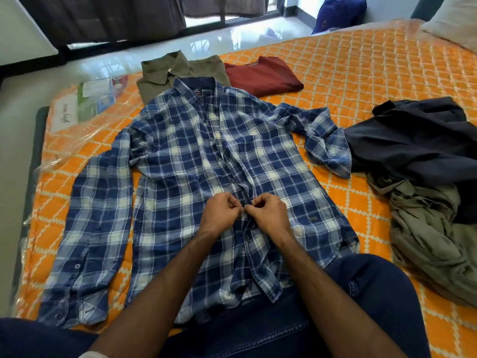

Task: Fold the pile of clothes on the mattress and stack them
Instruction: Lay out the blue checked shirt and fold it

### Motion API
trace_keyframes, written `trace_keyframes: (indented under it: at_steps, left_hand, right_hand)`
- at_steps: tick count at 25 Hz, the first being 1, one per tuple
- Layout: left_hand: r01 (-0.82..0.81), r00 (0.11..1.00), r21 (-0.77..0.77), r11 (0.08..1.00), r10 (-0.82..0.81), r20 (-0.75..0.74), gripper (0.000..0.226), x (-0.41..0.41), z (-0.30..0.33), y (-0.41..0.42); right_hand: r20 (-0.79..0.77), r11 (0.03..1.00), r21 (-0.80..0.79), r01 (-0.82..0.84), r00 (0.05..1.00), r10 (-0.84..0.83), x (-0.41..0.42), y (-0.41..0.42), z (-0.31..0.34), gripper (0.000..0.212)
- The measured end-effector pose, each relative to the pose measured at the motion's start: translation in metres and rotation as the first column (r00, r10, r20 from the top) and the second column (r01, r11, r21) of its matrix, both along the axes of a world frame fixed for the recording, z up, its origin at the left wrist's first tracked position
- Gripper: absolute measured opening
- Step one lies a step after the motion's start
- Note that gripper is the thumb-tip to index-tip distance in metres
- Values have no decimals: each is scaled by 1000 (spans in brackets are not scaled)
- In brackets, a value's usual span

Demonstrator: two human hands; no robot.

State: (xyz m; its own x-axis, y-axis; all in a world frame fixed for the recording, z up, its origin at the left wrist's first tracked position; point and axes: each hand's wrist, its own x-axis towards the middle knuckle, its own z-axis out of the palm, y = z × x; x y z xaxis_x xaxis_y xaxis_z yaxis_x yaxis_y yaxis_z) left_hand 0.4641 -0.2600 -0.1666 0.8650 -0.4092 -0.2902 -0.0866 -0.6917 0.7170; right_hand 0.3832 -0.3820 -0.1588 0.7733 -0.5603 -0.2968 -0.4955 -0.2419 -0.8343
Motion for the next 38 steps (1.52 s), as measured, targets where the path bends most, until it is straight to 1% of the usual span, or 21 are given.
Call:
trace_keyframes:
  at_steps: [2,4,7,11,15,17,19,22,24,26,29,33,34,36,37,38]
  left_hand:
    - [-91,989,-106,990,76,-130,10,1,1,3]
    - [-151,967,-165,975,111,-229,8,1,2,5]
    - [-183,952,-183,966,128,-278,6,1,1,6]
    - [-193,946,-184,964,133,-296,5,2,-1,6]
    - [-225,953,-193,955,175,-247,5,-1,-1,7]
    - [-237,952,-209,949,183,-247,5,-2,-2,7]
    - [-247,943,-238,939,176,-283,3,-1,-3,10]
    - [-244,939,-269,932,158,-304,16,0,-2,13]
    - [-219,957,-252,942,158,-243,11,-3,-4,11]
    - [-215,969,-218,952,180,-167,8,-4,-7,8]
    - [-167,986,-176,970,159,-58,7,-4,-9,5]
    - [-73,997,-130,989,75,8,12,-6,-7,5]
    - [-46,999,-116,992,47,5,14,-6,-5,6]
    - [-22,997,-122,992,12,-75,17,1,1,10]
    - [-14,993,-125,992,-1,-115,17,8,4,13]
    - [-9,993,-119,993,-6,-118,15,17,7,16]
  right_hand:
    - [6,999,-42,-12,1000,12,0,3,-2,11]
    - [17,997,-64,-42,999,43,0,5,-3,7]
    - [31,996,-71,-60,998,63,0,6,-4,2]
    - [23,992,-89,-87,996,90,-1,9,-5,7]
    - [38,997,-34,-74,996,75,-2,7,-4,9]
    - [36,997,-8,-73,997,73,-2,5,-3,9]
    - [31,997,-15,-77,997,77,-1,5,-5,6]
    - [9,996,-66,-63,998,64,1,9,-7,11]
    - [-5,992,-110,-67,998,67,2,10,-6,15]
    - [-34,991,-114,-75,997,71,5,10,-5,14]
    - [-54,996,-62,-58,997,55,8,6,-6,9]
    - [-71,998,9,-62,995,63,10,4,-4,6]
    - [-88,996,35,-80,993,82,10,1,-3,7]
    - [-99,988,102,-117,987,127,11,-7,3,7]
    - [-72,986,115,-122,989,130,14,-11,8,7]
    - [-23,990,79,-117,993,119,19,-14,12,8]
